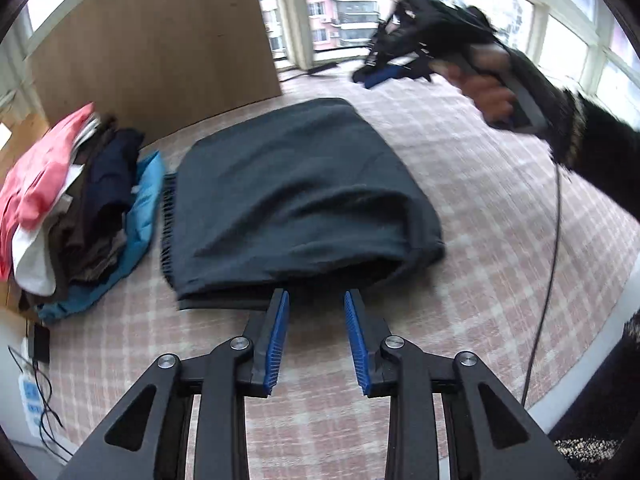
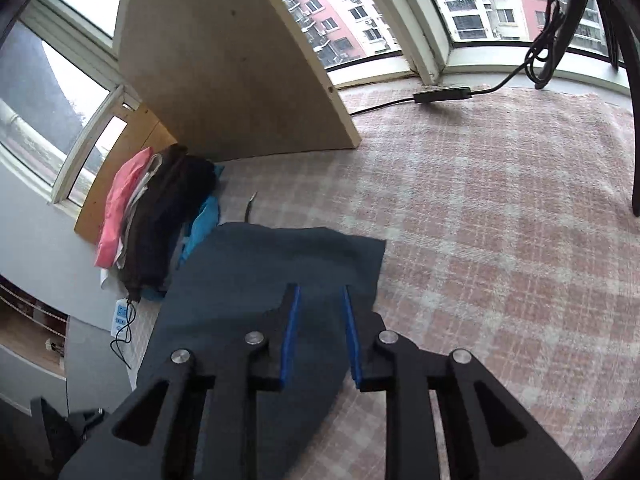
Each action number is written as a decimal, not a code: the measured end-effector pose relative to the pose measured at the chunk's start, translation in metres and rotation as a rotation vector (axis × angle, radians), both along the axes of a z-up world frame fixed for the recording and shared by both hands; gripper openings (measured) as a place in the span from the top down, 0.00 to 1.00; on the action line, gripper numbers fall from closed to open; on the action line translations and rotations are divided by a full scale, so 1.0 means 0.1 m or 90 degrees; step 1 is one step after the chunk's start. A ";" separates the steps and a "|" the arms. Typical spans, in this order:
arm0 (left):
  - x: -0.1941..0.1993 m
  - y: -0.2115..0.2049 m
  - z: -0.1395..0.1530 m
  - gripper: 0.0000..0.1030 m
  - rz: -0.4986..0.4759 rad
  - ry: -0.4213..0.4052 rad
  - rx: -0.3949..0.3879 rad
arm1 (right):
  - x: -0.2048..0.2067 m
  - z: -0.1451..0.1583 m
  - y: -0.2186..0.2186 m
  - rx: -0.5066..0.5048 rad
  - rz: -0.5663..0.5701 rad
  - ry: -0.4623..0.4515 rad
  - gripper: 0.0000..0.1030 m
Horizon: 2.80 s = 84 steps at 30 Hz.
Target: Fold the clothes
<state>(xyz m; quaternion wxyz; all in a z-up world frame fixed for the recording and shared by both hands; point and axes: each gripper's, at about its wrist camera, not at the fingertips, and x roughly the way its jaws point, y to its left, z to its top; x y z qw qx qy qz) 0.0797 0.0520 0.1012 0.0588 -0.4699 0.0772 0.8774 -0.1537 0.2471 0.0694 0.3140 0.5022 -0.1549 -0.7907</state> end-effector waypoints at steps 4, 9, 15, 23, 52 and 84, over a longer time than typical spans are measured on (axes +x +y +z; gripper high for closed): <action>-0.09 -0.10 0.00 0.75 -0.042 0.039 -0.068 | 0.45 -0.02 -0.42 0.012 0.106 0.003 0.80; -0.13 0.40 -0.17 0.71 -0.221 0.038 -0.173 | 0.55 -0.25 -0.73 0.053 0.156 -0.037 0.79; -0.22 0.73 -0.37 0.95 -0.336 0.027 -0.209 | 0.53 -0.34 -0.73 0.048 0.153 -0.061 0.79; -0.02 0.23 -0.47 0.99 -0.255 -0.086 -0.155 | 0.57 -0.37 -0.69 0.096 0.185 -0.060 0.79; -0.63 -0.74 0.06 0.67 0.099 0.025 0.167 | 1.61 -0.49 -1.23 0.029 0.252 -0.073 0.63; -1.32 -1.27 -0.72 0.23 0.160 -0.135 0.196 | 0.58 -0.73 -0.36 -0.097 0.039 -0.051 0.28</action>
